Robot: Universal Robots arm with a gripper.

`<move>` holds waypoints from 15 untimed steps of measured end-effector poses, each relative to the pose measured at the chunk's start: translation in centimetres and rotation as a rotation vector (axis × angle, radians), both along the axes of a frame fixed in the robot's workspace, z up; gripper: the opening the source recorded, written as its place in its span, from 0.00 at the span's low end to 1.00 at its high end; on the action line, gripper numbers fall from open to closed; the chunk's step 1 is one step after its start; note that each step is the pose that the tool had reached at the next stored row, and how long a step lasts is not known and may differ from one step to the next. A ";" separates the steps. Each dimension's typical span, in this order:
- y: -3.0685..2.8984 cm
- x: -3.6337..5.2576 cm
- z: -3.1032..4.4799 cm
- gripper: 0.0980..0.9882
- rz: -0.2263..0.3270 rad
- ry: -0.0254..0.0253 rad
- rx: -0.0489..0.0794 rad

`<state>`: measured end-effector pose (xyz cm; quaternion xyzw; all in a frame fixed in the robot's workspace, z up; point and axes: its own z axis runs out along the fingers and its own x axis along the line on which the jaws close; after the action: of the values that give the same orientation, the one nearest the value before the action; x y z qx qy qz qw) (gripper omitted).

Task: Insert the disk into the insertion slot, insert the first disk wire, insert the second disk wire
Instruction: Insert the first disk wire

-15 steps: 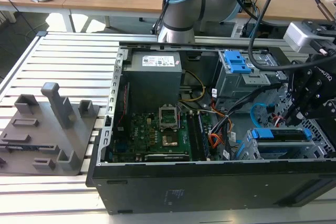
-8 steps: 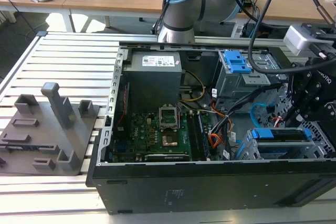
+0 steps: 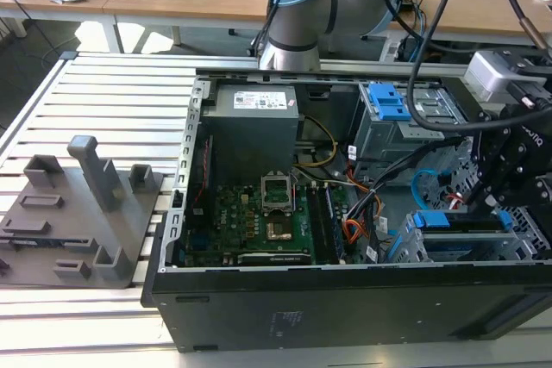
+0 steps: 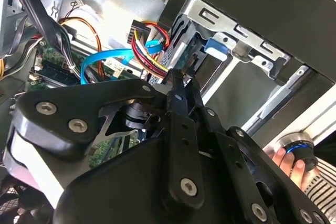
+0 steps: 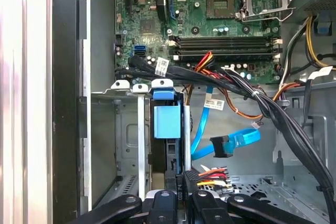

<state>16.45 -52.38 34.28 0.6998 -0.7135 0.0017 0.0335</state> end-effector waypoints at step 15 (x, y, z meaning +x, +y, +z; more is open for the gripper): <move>-0.11 0.47 -0.55 0.09 0.000 0.0001 0.000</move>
<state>16.92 -52.49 33.73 0.6999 -0.7135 0.0016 0.0335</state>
